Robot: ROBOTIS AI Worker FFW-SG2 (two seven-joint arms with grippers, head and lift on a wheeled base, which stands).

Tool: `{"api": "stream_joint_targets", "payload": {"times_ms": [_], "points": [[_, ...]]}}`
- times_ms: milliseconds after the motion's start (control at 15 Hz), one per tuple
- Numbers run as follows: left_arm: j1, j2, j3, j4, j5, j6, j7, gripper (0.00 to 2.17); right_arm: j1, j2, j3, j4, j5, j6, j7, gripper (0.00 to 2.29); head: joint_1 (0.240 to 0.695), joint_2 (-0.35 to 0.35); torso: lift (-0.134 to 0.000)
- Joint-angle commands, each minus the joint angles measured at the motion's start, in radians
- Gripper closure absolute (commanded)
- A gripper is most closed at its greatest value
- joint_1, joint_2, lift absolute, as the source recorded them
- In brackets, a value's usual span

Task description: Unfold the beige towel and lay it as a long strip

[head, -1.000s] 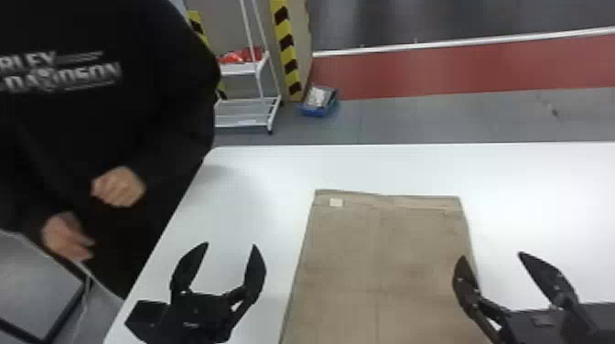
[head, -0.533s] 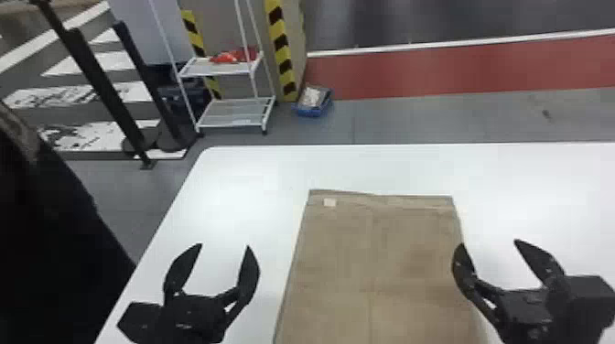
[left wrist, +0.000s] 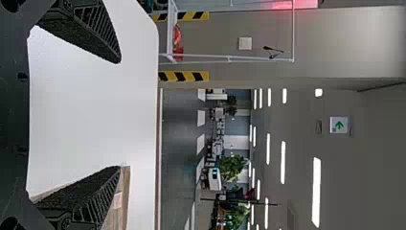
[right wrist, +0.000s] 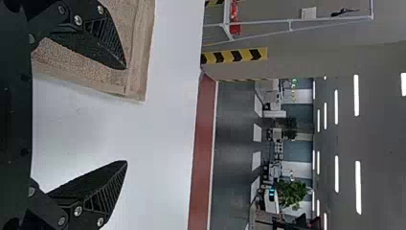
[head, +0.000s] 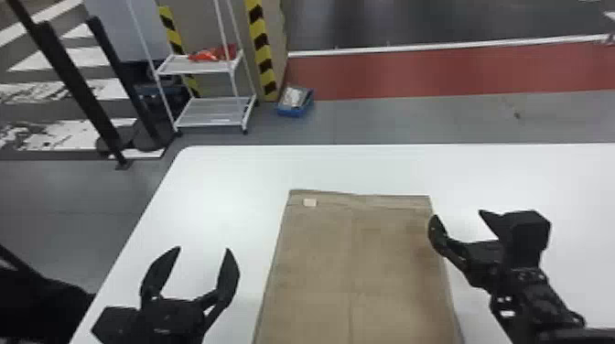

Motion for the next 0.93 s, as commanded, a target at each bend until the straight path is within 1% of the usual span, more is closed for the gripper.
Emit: {"api": "stream_joint_targets", "payload": {"times_ms": [0, 200, 267, 467, 667, 867], "points": [[-0.012, -0.004, -0.003, 0.014, 0.0, 0.003, 0.0, 0.08, -0.095, 0.001, 0.0, 0.107, -0.008, -0.001, 0.032, 0.2, 0.695, 0.164, -0.111], [-0.039, -0.004, -0.011, 0.046, 0.002, 0.006, 0.0, 0.08, -0.179, 0.001, 0.0, 0.223, -0.005, -0.001, 0.087, 0.2, 0.695, 0.17, -0.111], [-0.048, -0.004, -0.017, 0.057, 0.002, 0.01, 0.0, 0.08, -0.193, 0.001, 0.0, 0.246, -0.006, -0.001, 0.095, 0.2, 0.695, 0.171, -0.111], [-0.073, -0.004, -0.023, 0.085, 0.002, 0.01, 0.0, 0.08, -0.202, 0.001, 0.004, 0.268, -0.005, -0.001, 0.111, 0.22, 0.695, 0.168, -0.111], [-0.085, -0.004, -0.027, 0.102, 0.002, 0.01, 0.0, 0.08, -0.202, 0.001, 0.012, 0.271, -0.005, -0.001, 0.148, 0.31, 0.695, 0.171, -0.111], [-0.087, -0.004, -0.027, 0.103, 0.002, 0.01, 0.0, 0.08, -0.194, 0.001, 0.026, 0.273, -0.008, 0.002, 0.162, 0.49, 0.695, 0.181, -0.111]]}}
